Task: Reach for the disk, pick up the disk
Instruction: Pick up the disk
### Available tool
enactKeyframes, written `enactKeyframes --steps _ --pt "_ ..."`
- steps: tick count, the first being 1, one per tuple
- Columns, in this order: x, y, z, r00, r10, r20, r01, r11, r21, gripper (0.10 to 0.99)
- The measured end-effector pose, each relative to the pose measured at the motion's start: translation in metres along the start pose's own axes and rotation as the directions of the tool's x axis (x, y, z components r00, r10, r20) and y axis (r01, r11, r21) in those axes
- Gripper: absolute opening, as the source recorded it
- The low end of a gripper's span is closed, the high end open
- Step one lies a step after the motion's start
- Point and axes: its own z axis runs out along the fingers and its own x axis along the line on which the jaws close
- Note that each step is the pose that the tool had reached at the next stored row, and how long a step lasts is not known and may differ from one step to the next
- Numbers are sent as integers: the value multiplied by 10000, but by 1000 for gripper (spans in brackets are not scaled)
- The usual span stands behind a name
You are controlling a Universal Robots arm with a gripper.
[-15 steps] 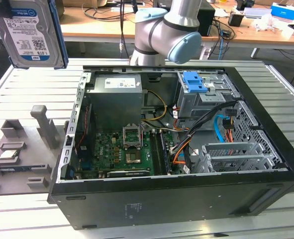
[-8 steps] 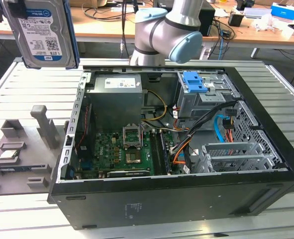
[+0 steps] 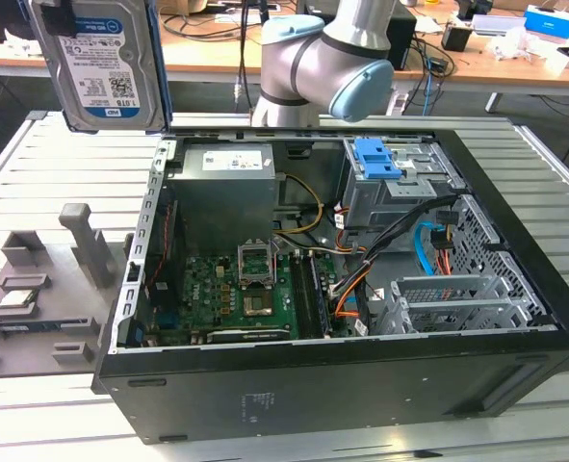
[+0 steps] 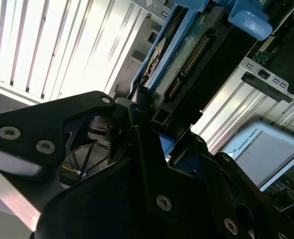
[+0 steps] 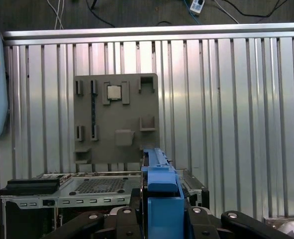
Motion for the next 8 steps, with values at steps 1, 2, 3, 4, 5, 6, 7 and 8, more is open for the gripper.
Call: enactKeyframes --steps 1,2,3,4,5,6,7,8 --pt "-1 -27 -1 10000 0 1 0 10000 0 369" --pt "-2 -60 -2 10000 0 0 0 10000 0 369" --pt "-3 -81 -3 10000 0 0 0 10000 0 369" --pt "-3 -100 -4 10000 -1 0 1 10000 0 369" --pt "-4 -134 -5 10000 -1 0 1 10000 0 369" --pt "-6 -163 -6 10000 0 1 0 10000 1 369" --pt "-6 -187 -7 10000 -1 1 1 10000 0 369" --pt "-7 -208 -8 10000 0 1 0 10000 1 369"
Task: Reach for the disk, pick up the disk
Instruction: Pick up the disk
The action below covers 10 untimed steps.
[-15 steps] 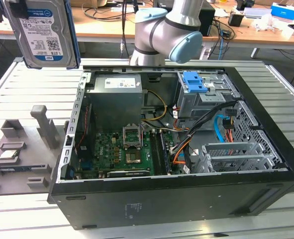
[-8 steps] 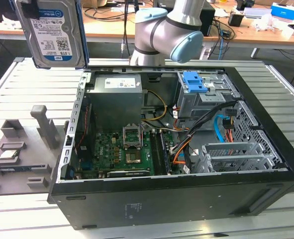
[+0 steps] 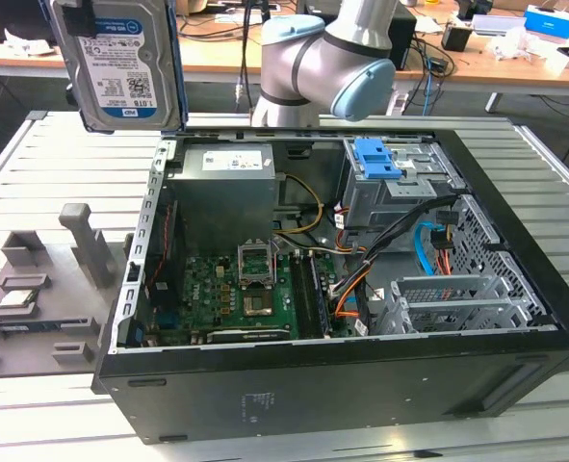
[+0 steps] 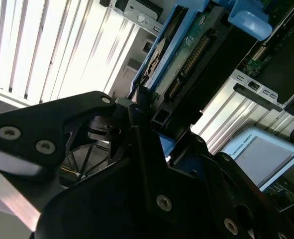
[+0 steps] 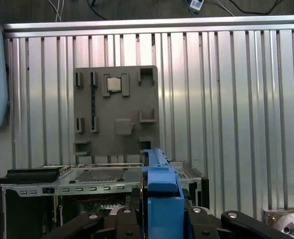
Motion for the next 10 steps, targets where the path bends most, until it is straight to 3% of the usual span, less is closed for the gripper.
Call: enactKeyframes --steps 4,10 --pt "-3 -83 -4 10000 0 0 0 10000 -1 369" --pt "-9 -270 -10 10000 0 0 0 10000 0 369"
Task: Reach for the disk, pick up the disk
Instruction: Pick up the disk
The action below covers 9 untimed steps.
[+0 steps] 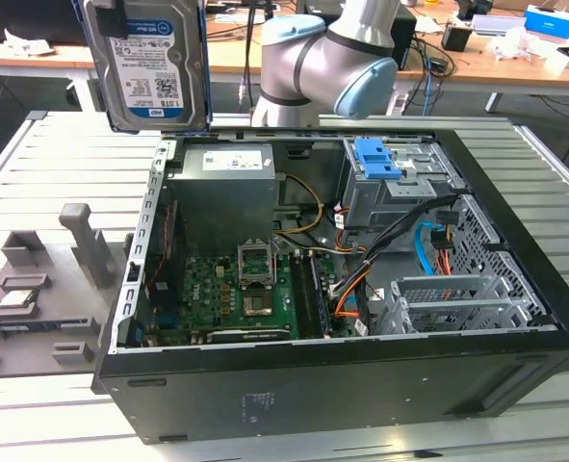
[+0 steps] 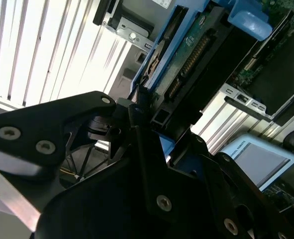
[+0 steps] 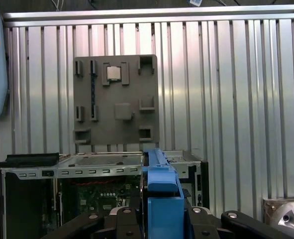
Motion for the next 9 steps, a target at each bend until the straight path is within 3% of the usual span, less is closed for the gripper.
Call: enactKeyframes --steps 9 --pt "-9 -261 -10 10000 1 -1 -1 10000 0 369"
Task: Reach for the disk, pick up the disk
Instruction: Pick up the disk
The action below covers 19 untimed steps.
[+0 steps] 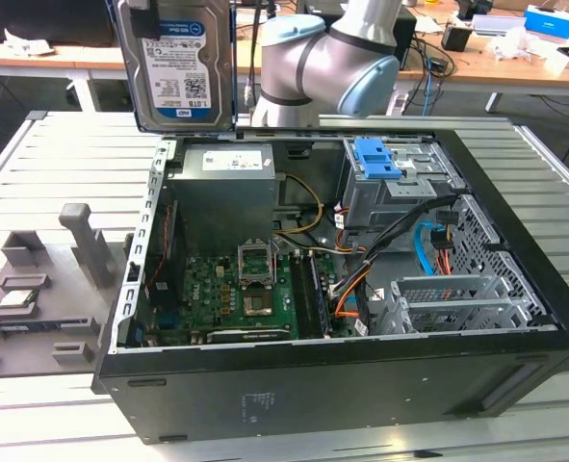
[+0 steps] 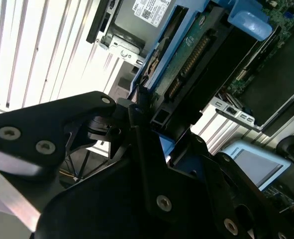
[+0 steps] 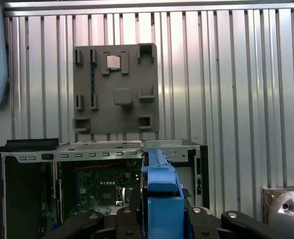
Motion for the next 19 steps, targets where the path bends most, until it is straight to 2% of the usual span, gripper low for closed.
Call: enactKeyframes --steps 4,11,12,14,19 --pt "-6 -173 -6 10000 0 1 0 10000 0 369" --pt "-11 -328 -13 10000 0 0 0 10000 0 369" --pt "-12 -357 -14 10000 0 1 0 10000 0 369" --pt "-15 -463 -18 10000 0 1 0 10000 0 369" --pt "-20 -598 -23 10000 0 1 0 10000 0 369"
